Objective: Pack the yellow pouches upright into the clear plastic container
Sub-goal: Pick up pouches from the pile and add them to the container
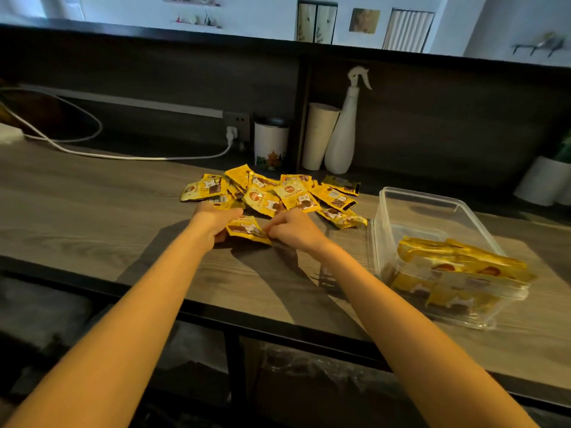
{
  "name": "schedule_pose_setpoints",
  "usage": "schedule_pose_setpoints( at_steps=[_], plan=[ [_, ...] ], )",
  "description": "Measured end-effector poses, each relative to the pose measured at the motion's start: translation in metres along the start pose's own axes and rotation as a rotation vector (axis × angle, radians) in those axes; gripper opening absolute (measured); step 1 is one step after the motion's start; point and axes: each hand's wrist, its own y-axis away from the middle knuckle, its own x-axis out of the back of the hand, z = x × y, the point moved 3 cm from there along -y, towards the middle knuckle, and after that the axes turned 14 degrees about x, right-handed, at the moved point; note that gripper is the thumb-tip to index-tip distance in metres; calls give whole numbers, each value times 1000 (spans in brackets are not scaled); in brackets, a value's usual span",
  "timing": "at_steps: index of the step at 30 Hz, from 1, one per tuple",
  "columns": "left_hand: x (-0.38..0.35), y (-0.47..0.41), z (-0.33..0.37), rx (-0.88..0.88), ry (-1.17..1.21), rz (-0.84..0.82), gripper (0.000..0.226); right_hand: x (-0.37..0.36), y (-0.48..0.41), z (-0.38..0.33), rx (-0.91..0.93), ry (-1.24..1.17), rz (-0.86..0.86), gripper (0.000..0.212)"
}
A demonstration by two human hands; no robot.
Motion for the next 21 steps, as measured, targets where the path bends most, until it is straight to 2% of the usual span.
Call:
schedule_pose_setpoints(
  at_steps=[2, 4, 7, 12, 15, 19, 21],
  plan=[
    [3, 0, 0, 1, -45, 10, 43, 5, -7, 0, -22, -52, 58, 26],
    [7, 1, 2, 0, -38, 20, 55, 10, -17, 2, -40, -44, 190, 25],
    [13, -1, 7, -14, -1, 13, 43, 11, -41, 11, -64, 62, 298, 31],
    [27, -7, 15, -28, 48, -11, 44, -3, -78, 15, -19, 253, 154, 45],
    [33, -12, 17, -15, 68, -19, 56, -9, -91, 15, -34, 332, 33, 46],
    [34, -13, 19, -46, 46, -54, 49, -9, -94, 14, -61, 350, 26, 56],
    [35, -14, 18, -55, 37, -57, 46, -8, -90, 13, -88, 343, 58, 52]
  ],
)
